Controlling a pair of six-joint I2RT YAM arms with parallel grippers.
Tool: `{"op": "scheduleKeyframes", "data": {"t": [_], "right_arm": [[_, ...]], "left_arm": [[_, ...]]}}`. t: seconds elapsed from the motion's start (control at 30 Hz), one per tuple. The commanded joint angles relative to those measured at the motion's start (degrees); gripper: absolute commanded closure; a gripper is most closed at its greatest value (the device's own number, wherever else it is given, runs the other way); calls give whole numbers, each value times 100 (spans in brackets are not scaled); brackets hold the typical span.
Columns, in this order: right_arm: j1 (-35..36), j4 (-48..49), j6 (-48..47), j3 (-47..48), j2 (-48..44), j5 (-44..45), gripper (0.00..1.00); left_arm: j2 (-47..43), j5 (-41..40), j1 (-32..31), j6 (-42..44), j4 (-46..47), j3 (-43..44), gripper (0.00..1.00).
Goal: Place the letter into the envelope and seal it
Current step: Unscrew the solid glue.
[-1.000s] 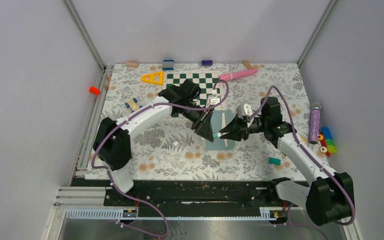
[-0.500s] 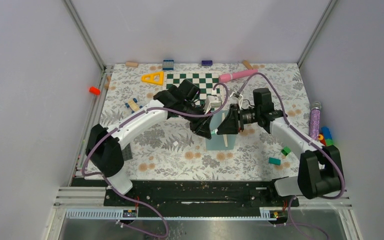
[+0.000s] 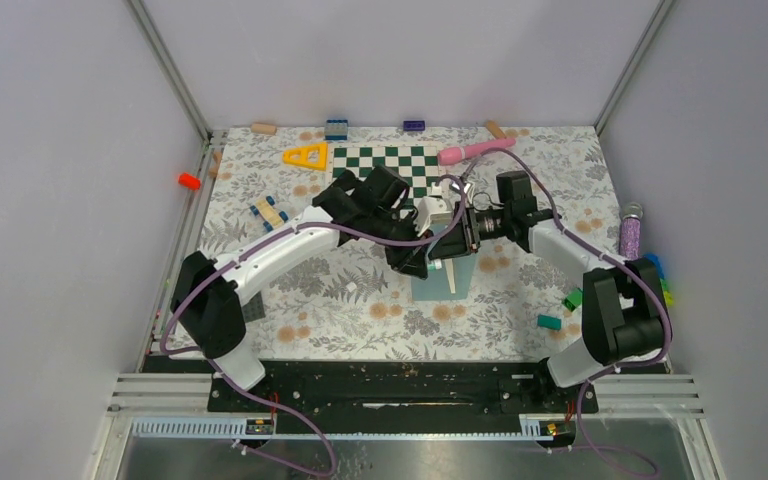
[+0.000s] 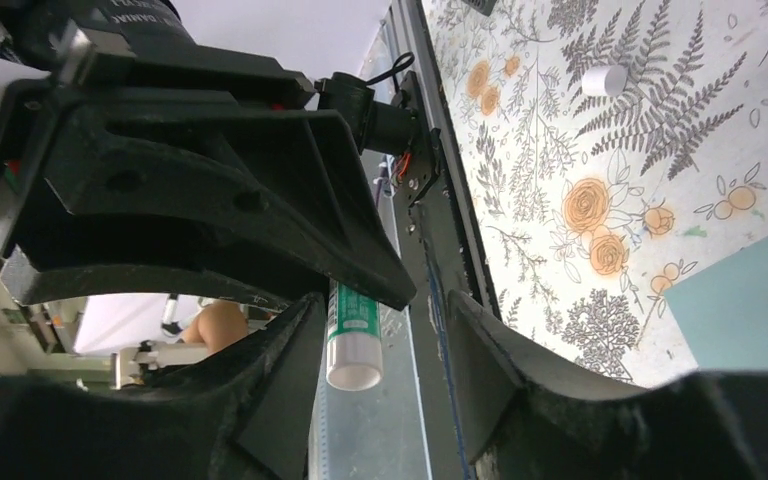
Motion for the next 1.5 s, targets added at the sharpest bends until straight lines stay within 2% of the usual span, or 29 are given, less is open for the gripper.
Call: {"op": "scheduleKeyframes", "data": {"t": [0.0, 0.23, 0.37, 0.57, 0.7, 1.0, 1.27, 1.47], "right_arm": [[-95, 126, -438, 43, -474, 85, 42], [-276, 144, -2205, -513, -1251, 118, 37], [-279, 227, -2889, -823, -1706, 16, 36], [-178, 1813, -2653, -1624, -2352, 103, 33], [7, 2534, -2492, -1935, -2491, 162, 35], [253, 2762, -2375, -1937, -2342, 376, 38], [345, 2748, -2404, -1968, -2268, 316, 52], [474, 2337, -2636, -1847, -2186, 252, 53]], "left_arm": [[-172, 408, -36, 8, 258, 51, 81], [134, 1630, 299, -50, -19, 254, 80], [389, 2136, 532, -213, -28, 311, 80], [588, 2432, 533, -264, -47, 342, 80], [648, 2536, 514, -277, -47, 350, 80], [638, 2539, 353, -58, -187, 340, 80], [680, 2549, 310, -31, -240, 390, 80], [658, 2503, 310, -19, -249, 388, 80]]}}
